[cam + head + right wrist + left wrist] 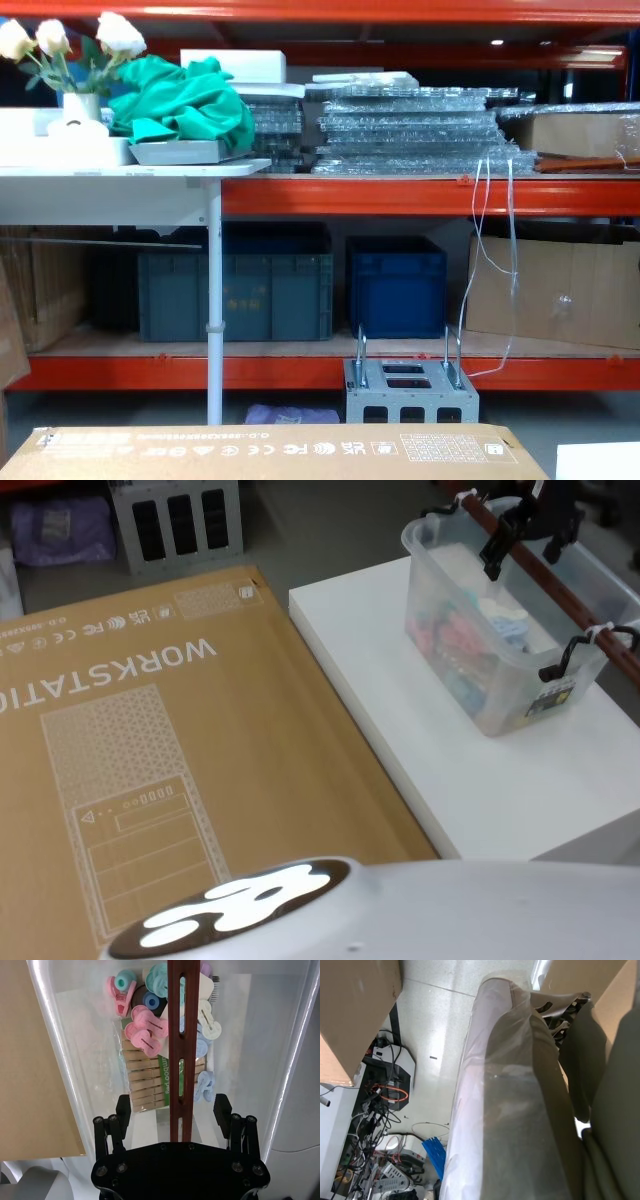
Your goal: Use one hand to grasp the basket and place it at the designated location.
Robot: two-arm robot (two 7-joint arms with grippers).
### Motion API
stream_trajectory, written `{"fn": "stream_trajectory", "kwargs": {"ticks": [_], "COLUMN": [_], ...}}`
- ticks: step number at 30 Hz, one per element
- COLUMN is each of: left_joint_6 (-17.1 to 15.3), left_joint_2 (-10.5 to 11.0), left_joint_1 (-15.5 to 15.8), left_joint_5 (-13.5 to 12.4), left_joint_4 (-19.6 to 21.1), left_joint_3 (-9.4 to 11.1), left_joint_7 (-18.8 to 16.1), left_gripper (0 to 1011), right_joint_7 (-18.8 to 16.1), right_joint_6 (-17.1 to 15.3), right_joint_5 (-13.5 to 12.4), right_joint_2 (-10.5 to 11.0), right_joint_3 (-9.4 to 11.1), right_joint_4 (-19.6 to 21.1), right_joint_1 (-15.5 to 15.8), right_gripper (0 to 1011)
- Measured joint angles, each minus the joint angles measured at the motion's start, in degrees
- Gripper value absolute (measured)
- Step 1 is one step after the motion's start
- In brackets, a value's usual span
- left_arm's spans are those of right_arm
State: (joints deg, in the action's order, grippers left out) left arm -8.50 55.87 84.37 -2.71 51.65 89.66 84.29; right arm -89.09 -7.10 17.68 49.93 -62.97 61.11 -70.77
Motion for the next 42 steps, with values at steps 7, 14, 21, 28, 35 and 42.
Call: {"fn": "stream_trajectory", "kwargs": {"ticks": [7,14,21,28,35,42], "left_joint_6": [0.0,0.0,0.0,0.0,0.0,0.0], "left_joint_2": [0.0,0.0,0.0,0.0,0.0,0.0], "left_joint_1": [0.0,0.0,0.0,0.0,0.0,0.0], "left_joint_5": [0.0,0.0,0.0,0.0,0.0,0.0], "left_joint_4": [0.0,0.0,0.0,0.0,0.0,0.0], "left_joint_3": [0.0,0.0,0.0,0.0,0.0,0.0], "left_joint_7": [0.0,0.0,0.0,0.0,0.0,0.0], "left_gripper": [0,0,0,0,0,0], "right_joint_7": [-0.1,-0.1,-0.6,-0.8,-0.8,-0.8], "right_joint_6": [0.6,0.6,1.8,2.2,2.1,2.0], "right_joint_5": [-0.1,-0.9,-2.0,-2.2,-2.1,-2.1], "right_joint_2": [-0.7,-1.0,-1.8,-2.0,-1.9,-1.9], "right_joint_3": [-0.6,-0.7,-1.1,-1.4,-1.3,-1.3], "right_joint_4": [-1.2,-2.0,-3.7,-4.0,-3.9,-3.8], "right_joint_1": [-0.3,-0.1,0.1,0.0,0.0,0.0], "right_gripper": [1001,1001,1001,1001,1001,970]}}
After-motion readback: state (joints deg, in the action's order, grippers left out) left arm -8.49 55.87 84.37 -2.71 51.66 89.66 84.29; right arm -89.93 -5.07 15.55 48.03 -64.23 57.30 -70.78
